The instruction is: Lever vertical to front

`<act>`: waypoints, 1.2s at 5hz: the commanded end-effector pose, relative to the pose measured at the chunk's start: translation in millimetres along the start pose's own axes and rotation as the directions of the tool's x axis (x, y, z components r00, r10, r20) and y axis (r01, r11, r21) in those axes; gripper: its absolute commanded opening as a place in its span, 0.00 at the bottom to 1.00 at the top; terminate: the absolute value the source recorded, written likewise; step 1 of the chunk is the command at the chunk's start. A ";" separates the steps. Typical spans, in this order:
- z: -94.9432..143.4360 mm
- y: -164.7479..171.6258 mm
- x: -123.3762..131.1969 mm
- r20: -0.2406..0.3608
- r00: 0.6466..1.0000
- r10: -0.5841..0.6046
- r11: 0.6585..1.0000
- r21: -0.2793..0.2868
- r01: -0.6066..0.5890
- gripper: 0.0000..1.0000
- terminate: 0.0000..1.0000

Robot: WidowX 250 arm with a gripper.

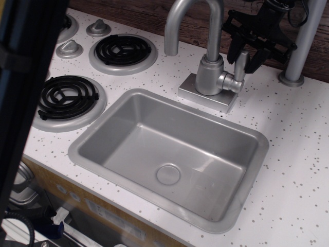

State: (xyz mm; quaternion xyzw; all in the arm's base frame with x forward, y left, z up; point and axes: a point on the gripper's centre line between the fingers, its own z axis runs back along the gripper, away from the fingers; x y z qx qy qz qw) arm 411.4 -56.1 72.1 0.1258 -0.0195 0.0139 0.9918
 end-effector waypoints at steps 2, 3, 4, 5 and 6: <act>-20.6 -9.0 -24.2 -0.019 0.999 0.037 0.991 -0.124 -0.039 0.00 0.00; -32.8 -8.5 -22.0 -0.008 1.000 0.020 0.988 -0.153 -0.021 0.00 0.00; -31.0 -7.2 -22.5 0.004 1.000 0.020 0.989 -0.146 -0.019 0.00 0.00; -31.0 -7.2 -22.5 0.004 1.000 0.020 0.989 -0.146 -0.019 1.00 0.00; -31.0 -7.2 -22.5 0.004 1.000 0.020 0.989 -0.146 -0.019 1.00 1.00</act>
